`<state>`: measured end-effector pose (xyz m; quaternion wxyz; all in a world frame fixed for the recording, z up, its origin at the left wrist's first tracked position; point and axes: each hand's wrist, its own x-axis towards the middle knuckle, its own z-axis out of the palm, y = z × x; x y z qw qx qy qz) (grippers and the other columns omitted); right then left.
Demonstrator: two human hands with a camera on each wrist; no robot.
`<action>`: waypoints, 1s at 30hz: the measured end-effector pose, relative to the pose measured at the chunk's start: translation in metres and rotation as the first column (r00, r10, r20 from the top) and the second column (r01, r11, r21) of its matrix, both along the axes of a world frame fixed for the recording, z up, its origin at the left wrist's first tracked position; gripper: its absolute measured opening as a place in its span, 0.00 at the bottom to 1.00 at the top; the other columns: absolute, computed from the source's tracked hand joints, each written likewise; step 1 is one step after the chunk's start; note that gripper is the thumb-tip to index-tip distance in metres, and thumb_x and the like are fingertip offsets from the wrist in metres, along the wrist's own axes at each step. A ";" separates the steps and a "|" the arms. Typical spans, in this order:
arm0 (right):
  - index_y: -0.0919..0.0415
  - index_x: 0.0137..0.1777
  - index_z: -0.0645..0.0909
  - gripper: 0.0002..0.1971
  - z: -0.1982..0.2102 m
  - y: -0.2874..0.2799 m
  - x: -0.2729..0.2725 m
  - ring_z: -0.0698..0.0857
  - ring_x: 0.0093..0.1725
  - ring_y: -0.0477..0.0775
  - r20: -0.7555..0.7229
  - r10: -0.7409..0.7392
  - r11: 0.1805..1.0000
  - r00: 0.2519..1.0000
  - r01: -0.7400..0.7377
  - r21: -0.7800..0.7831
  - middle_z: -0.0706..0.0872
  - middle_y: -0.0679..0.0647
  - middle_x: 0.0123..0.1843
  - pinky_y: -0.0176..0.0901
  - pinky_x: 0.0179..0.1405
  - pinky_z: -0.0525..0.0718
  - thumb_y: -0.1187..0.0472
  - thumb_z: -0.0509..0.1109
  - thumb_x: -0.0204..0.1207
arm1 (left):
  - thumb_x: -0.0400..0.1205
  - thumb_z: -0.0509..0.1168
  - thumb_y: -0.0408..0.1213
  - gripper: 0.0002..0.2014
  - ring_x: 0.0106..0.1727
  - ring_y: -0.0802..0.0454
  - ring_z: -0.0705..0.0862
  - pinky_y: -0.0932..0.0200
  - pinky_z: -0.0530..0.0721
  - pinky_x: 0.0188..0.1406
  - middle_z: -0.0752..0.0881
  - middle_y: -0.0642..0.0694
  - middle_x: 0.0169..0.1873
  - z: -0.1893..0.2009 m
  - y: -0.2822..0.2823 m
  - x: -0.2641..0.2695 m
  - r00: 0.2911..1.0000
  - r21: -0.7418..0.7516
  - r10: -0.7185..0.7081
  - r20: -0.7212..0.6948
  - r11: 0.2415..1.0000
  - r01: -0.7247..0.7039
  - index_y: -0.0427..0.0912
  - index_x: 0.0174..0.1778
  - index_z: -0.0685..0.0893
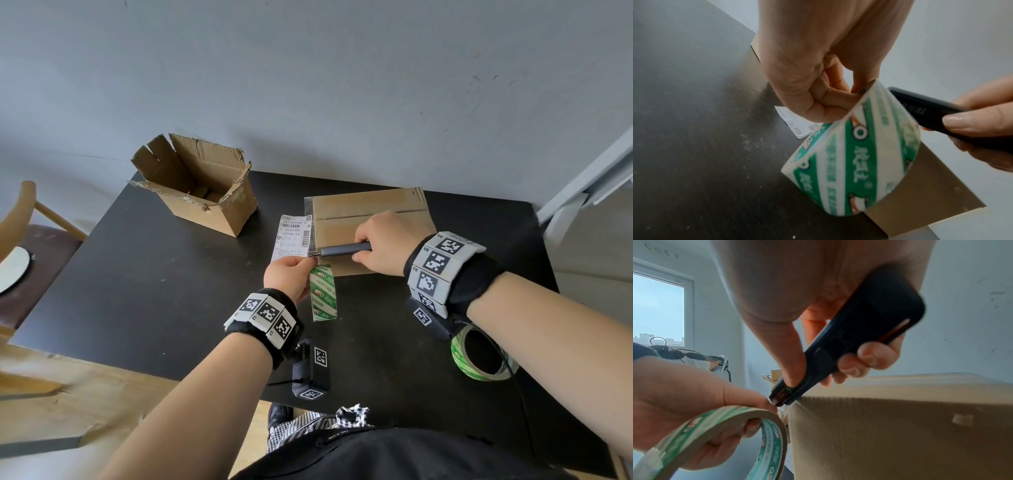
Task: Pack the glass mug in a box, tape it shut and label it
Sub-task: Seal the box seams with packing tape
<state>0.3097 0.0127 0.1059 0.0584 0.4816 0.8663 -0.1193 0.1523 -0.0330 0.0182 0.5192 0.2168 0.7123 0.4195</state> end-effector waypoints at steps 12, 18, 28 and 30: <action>0.56 0.50 0.84 0.12 0.001 0.001 0.006 0.80 0.41 0.53 0.008 -0.035 0.998 0.999 0.036 -0.050 0.81 0.51 0.41 0.41 0.36 0.74 0.49 0.66 0.78 | 0.80 0.68 0.36 0.09 0.37 0.49 0.88 0.54 0.88 0.44 0.89 0.44 0.35 0.002 -0.001 0.002 0.999 0.017 -0.032 -0.016 0.999 0.032 0.41 0.34 0.83; 0.57 0.51 0.84 0.12 -0.002 -0.001 0.002 0.81 0.43 0.53 0.010 -0.033 0.999 0.999 0.033 -0.010 0.83 0.52 0.43 0.42 0.38 0.76 0.49 0.66 0.78 | 0.80 0.68 0.37 0.09 0.37 0.49 0.88 0.54 0.89 0.44 0.89 0.43 0.35 0.004 -0.001 -0.002 0.998 0.019 -0.040 -0.041 0.999 0.040 0.41 0.34 0.83; 0.56 0.51 0.84 0.11 0.001 -0.005 0.002 0.79 0.41 0.52 0.003 -0.060 0.998 0.998 0.060 -0.022 0.82 0.50 0.42 0.38 0.33 0.73 0.50 0.66 0.78 | 0.80 0.68 0.36 0.09 0.33 0.53 0.86 0.64 0.86 0.31 0.88 0.45 0.34 0.008 -0.005 -0.006 0.992 0.029 -0.066 -0.108 0.997 0.069 0.40 0.34 0.82; 0.54 0.50 0.84 0.11 -0.001 -0.006 -0.001 0.80 0.42 0.52 0.021 -0.060 0.998 0.998 0.060 -0.020 0.81 0.50 0.41 0.42 0.37 0.76 0.49 0.66 0.77 | 0.80 0.68 0.35 0.09 0.33 0.52 0.86 0.62 0.86 0.33 0.89 0.44 0.34 0.008 -0.005 -0.007 0.992 0.031 -0.063 -0.111 0.997 0.067 0.40 0.33 0.82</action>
